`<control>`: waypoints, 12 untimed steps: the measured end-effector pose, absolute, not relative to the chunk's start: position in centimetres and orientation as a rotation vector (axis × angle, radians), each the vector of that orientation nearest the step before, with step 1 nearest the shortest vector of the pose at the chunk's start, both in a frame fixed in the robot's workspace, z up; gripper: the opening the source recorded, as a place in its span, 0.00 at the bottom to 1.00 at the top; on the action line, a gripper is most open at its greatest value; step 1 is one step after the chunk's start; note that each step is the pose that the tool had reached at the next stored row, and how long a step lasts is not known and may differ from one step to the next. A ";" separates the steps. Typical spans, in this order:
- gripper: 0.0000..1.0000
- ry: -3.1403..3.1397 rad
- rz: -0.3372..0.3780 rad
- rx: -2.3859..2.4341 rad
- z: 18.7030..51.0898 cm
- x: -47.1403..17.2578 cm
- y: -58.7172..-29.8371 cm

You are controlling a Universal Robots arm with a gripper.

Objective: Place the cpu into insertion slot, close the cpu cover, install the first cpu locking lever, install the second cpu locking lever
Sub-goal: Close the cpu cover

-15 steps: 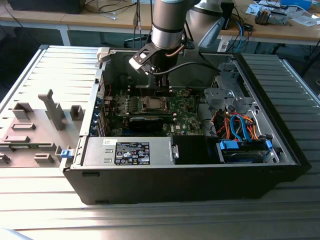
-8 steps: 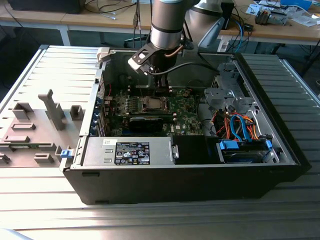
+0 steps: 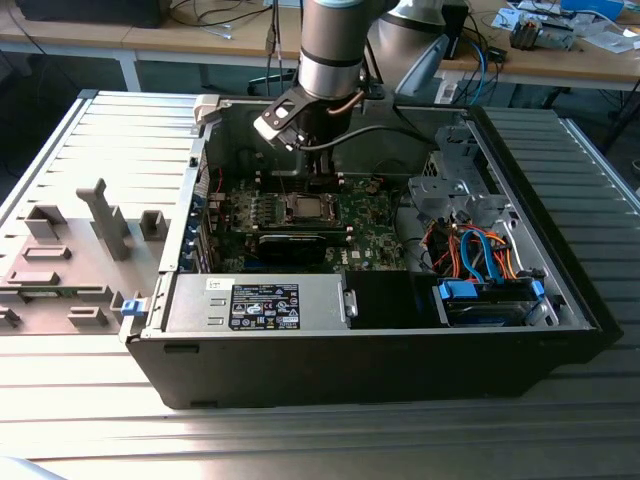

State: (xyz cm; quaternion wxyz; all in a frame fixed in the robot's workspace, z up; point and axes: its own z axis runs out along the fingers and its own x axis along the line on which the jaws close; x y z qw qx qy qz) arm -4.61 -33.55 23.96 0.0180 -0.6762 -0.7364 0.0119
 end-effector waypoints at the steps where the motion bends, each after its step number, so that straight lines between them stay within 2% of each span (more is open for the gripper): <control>1: 0.11 -2.287 0.037 -2.100 24.0 -4.6 -33.6; 12: 0.11 -2.287 0.037 -2.100 23.8 -5.0 -33.6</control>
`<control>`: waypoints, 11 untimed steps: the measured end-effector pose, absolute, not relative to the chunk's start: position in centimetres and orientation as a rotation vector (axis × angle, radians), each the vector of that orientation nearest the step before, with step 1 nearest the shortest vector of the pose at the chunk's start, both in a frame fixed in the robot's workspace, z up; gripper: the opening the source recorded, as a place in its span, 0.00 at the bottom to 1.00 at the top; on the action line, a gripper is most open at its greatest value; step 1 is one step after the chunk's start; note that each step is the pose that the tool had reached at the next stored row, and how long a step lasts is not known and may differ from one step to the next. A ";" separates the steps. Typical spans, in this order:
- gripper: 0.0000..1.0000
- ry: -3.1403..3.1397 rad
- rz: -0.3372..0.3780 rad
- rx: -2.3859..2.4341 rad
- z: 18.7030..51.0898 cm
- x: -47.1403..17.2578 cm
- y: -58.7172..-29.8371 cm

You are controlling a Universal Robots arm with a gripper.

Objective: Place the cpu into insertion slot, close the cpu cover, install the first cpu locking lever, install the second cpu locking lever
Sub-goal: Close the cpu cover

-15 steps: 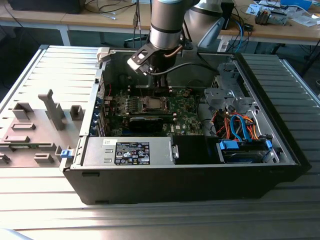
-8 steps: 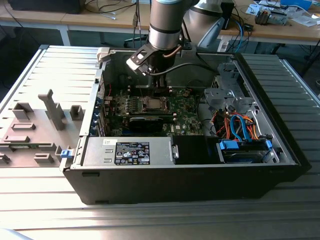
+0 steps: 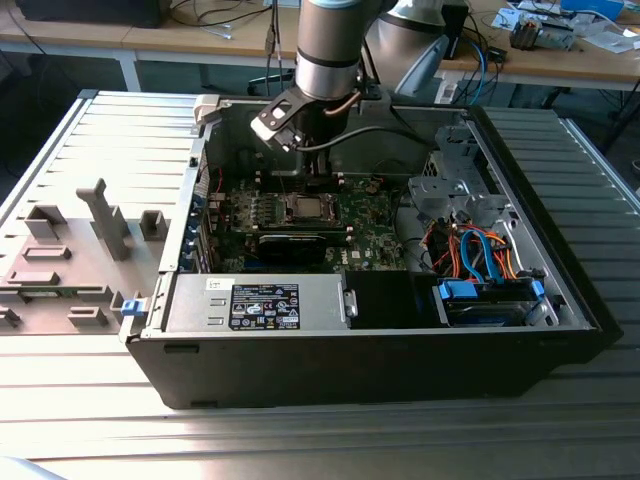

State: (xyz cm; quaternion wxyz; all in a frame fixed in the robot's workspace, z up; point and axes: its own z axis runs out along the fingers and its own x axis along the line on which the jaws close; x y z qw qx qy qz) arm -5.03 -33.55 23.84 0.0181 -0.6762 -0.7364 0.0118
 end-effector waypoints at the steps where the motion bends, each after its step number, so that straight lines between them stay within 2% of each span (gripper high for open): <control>1: 0.11 -2.287 0.036 -2.100 23.8 -5.1 -33.5; 11: 0.11 -2.287 0.037 -2.100 23.1 -5.7 -33.6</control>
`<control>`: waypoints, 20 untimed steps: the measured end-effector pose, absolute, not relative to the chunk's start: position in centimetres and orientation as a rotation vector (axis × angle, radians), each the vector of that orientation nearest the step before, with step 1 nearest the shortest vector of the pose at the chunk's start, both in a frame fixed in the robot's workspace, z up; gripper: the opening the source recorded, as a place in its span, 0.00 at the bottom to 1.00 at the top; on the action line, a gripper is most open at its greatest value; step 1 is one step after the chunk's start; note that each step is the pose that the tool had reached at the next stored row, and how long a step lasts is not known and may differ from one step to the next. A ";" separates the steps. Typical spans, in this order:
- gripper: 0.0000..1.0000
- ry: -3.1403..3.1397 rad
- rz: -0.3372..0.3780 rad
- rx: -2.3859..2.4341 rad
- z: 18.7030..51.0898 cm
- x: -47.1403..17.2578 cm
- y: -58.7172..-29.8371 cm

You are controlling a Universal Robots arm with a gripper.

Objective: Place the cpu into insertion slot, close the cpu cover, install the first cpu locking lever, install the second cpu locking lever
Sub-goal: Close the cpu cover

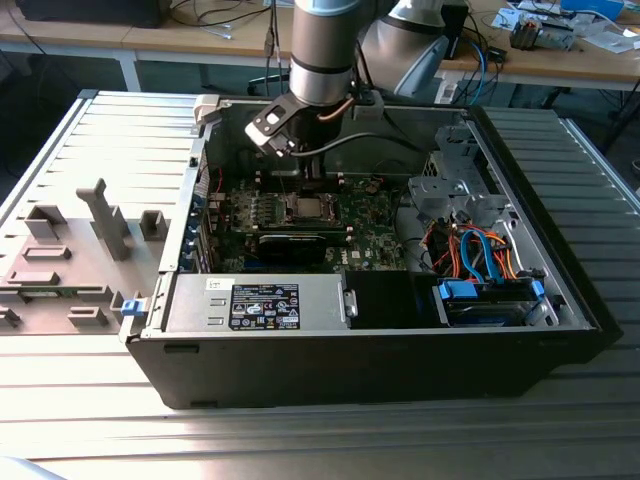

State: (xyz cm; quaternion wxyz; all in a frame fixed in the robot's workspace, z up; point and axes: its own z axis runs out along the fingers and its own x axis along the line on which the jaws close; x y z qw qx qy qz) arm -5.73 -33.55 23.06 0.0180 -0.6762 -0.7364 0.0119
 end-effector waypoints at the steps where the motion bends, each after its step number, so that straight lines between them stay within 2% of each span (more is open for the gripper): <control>1: 0.11 -2.287 0.037 -2.100 23.0 -5.8 -33.6; 20: 0.11 -2.287 0.037 -2.100 22.7 -6.2 -33.6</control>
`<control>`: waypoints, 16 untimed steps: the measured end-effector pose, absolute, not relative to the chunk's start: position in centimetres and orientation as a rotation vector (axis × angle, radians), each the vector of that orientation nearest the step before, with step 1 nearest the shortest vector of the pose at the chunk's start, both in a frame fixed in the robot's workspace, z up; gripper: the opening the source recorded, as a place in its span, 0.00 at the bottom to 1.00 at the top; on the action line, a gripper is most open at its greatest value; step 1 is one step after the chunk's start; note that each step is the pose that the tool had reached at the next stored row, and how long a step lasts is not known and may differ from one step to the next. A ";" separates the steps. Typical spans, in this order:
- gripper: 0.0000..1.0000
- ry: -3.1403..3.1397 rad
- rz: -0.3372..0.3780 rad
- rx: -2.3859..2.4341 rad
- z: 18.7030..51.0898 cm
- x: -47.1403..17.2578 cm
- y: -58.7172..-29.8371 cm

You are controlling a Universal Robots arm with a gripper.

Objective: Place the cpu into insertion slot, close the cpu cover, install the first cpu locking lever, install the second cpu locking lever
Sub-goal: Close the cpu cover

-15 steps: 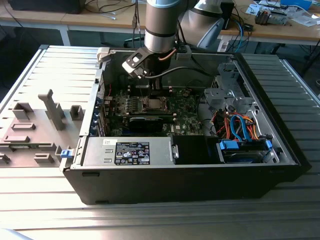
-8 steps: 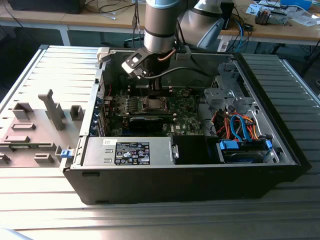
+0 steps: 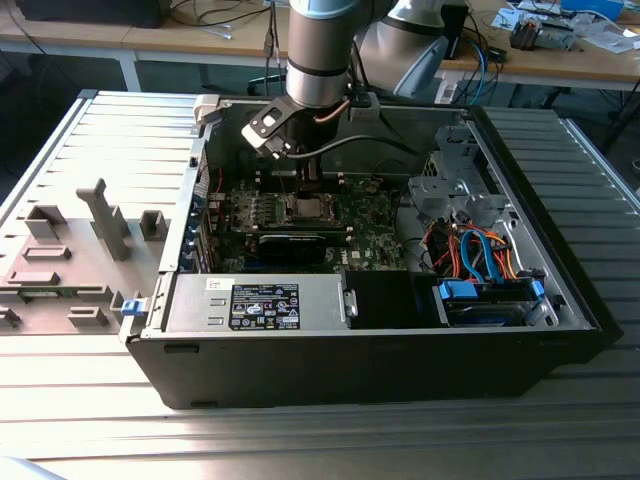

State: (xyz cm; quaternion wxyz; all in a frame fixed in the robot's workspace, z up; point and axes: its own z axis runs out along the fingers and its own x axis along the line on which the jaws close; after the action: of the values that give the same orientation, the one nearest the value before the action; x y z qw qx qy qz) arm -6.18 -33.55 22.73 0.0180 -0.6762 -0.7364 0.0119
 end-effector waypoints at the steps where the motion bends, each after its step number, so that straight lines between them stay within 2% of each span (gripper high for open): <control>1: 0.11 -2.287 0.037 -2.100 22.7 -6.2 -33.6; 16: 0.11 -2.287 0.037 -2.100 22.4 -6.7 -33.6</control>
State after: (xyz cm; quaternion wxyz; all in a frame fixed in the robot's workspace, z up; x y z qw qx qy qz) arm -6.66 -33.55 22.42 0.0180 -0.6762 -0.7364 0.0118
